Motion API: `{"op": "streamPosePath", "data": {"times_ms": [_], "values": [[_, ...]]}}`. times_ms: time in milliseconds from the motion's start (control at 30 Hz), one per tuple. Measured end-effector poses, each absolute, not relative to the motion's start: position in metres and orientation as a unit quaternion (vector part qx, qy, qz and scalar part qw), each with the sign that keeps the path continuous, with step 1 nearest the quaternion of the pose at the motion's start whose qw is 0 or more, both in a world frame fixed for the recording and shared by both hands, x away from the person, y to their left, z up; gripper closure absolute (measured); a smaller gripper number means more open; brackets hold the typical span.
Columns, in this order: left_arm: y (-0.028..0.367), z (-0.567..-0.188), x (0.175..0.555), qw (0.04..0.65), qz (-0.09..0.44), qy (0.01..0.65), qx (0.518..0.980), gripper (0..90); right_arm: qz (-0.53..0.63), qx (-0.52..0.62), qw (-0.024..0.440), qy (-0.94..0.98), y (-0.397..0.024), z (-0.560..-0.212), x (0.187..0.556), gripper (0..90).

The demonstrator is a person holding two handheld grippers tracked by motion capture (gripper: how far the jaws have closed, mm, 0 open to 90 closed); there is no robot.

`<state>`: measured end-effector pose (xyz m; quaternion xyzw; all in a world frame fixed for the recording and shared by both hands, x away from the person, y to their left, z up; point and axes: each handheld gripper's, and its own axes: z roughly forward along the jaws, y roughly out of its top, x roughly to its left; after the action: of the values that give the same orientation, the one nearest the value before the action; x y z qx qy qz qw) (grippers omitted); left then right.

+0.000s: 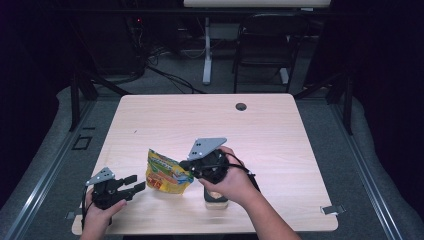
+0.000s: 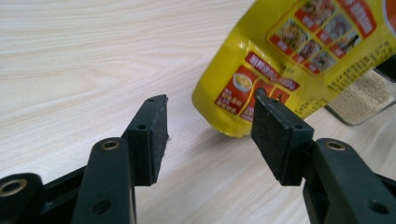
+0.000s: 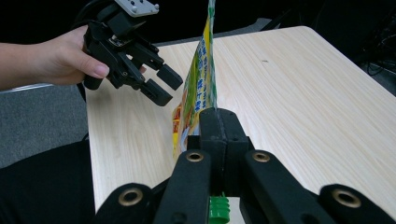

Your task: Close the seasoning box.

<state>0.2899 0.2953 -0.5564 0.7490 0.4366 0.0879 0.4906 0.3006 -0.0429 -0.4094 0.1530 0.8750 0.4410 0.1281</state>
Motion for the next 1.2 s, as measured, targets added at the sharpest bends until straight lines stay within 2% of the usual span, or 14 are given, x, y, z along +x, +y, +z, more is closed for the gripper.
{"op": "streamPosePath", "data": {"times_ms": [567, 1200], "values": [[0.317, -0.547, 0.290, 0.509, 0.105, 0.450, 0.726, 47.4, 0.443, 0.139, 0.104, 0.880, 0.007, -0.407, 0.309, 87.7], [0.326, -0.544, 0.289, 0.517, 0.112, 0.460, 0.713, 47.5, 0.456, 0.140, 0.089, 0.874, 0.016, -0.404, 0.307, 78.9]]}}
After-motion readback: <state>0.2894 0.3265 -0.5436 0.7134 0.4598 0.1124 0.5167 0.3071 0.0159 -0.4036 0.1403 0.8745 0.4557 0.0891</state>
